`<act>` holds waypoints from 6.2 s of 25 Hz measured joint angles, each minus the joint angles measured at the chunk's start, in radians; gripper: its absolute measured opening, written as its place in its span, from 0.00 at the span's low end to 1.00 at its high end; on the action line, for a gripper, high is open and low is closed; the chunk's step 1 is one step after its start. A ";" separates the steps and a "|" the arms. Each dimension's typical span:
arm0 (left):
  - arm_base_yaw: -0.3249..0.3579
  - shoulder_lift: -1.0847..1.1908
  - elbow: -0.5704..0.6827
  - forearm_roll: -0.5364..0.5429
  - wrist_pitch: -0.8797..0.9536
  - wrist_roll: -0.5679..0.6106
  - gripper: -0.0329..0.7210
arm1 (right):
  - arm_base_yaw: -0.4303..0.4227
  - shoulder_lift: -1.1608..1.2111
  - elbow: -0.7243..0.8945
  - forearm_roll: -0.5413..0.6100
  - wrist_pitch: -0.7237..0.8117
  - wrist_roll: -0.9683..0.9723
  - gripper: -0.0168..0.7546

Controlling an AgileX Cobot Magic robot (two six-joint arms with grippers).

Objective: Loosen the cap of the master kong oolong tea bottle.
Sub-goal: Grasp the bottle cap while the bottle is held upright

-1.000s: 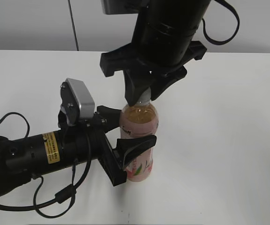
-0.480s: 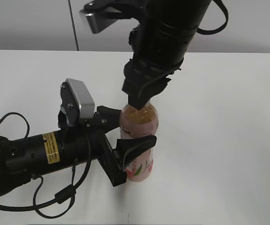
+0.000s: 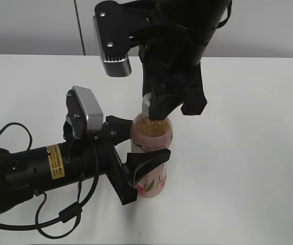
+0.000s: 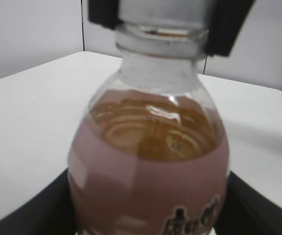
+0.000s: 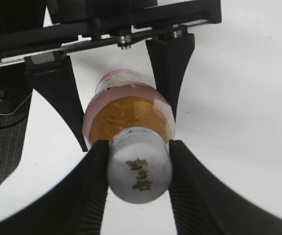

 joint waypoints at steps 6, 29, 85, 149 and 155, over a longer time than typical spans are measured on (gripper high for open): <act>0.000 0.000 0.000 0.002 -0.001 0.000 0.64 | 0.000 -0.001 0.000 0.014 0.001 0.041 0.40; 0.000 0.000 0.000 -0.008 0.000 -0.005 0.63 | 0.000 -0.075 -0.011 0.021 -0.001 1.443 0.74; 0.000 0.000 0.000 -0.005 0.000 -0.005 0.63 | 0.000 -0.012 -0.011 0.013 -0.005 0.001 0.38; 0.000 0.000 0.000 -0.008 0.000 -0.005 0.63 | 0.001 -0.012 0.001 -0.005 -0.004 1.339 0.38; 0.000 0.000 0.000 -0.006 0.000 -0.005 0.63 | 0.001 -0.012 0.001 -0.005 -0.005 0.840 0.38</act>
